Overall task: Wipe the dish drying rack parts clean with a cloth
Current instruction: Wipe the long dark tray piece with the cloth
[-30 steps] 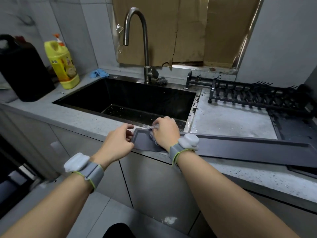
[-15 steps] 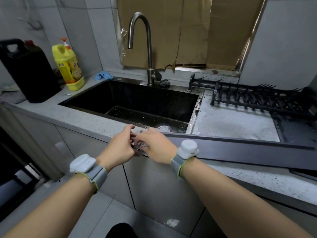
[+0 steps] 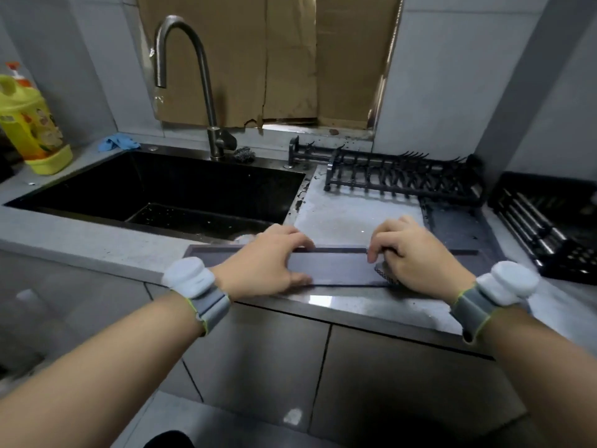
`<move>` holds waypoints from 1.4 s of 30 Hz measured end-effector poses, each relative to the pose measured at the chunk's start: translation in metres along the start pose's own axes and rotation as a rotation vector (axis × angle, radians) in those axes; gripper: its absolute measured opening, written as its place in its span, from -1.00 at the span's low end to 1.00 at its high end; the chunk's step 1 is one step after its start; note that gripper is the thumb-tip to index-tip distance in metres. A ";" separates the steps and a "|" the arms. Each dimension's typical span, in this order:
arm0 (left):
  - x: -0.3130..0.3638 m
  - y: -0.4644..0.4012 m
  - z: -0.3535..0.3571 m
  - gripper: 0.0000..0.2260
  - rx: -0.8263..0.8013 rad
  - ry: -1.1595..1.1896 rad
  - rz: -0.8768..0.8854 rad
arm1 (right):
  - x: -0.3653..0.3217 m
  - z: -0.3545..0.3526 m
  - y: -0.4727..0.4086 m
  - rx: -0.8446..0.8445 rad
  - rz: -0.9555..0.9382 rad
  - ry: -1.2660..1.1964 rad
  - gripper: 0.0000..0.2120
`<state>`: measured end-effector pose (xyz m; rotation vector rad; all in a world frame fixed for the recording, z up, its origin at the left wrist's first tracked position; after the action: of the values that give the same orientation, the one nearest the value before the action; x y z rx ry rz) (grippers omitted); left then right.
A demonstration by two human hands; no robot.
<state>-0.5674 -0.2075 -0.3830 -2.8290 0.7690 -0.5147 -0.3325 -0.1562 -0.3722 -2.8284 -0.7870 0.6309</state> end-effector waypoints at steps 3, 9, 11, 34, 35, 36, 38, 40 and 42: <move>0.028 -0.043 0.021 -0.42 -0.096 -0.029 0.075 | 0.015 -0.005 0.017 0.009 -0.039 0.164 -0.76; 0.050 -0.088 0.043 -0.10 -0.291 -0.109 0.099 | 0.034 -0.004 0.039 -0.019 -0.142 0.406 -0.80; 0.052 -0.094 0.046 -0.07 -0.332 -0.119 0.093 | 0.039 0.008 0.037 -0.012 -0.153 0.486 -0.77; 0.065 -0.104 -0.016 0.09 0.152 -0.901 0.372 | 0.028 -0.116 -0.078 0.052 0.288 0.062 -0.88; 0.063 -0.106 -0.017 0.10 0.147 -0.909 0.358 | 0.027 -0.121 -0.081 0.044 0.311 0.034 -0.86; 0.062 -0.108 -0.018 0.10 0.141 -0.913 0.347 | 0.027 -0.126 -0.082 0.042 0.330 0.006 -0.83; 0.059 -0.111 -0.021 0.09 0.130 -0.919 0.324 | 0.026 -0.131 -0.085 0.039 0.353 -0.061 -0.78; 0.057 -0.113 -0.022 0.05 0.137 -0.925 0.325 | 0.025 -0.131 -0.086 0.029 0.369 -0.090 -0.78; 0.057 -0.115 -0.024 -0.02 0.158 -0.921 0.350 | 0.022 -0.131 -0.086 0.024 0.368 -0.084 -0.78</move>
<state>-0.4776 -0.1407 -0.3162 -2.2932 0.8966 0.6983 -0.2984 -0.0739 -0.2414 -2.9631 -0.2634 0.8049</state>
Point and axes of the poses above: each hand's wrist, its own y-axis away from the middle knuckle, its own z-axis out of the palm, x = y × z, the point moved 4 cm from there along -y, towards the middle knuckle, and after that the axes turned 10 degrees about z, right-handed, at the moved point
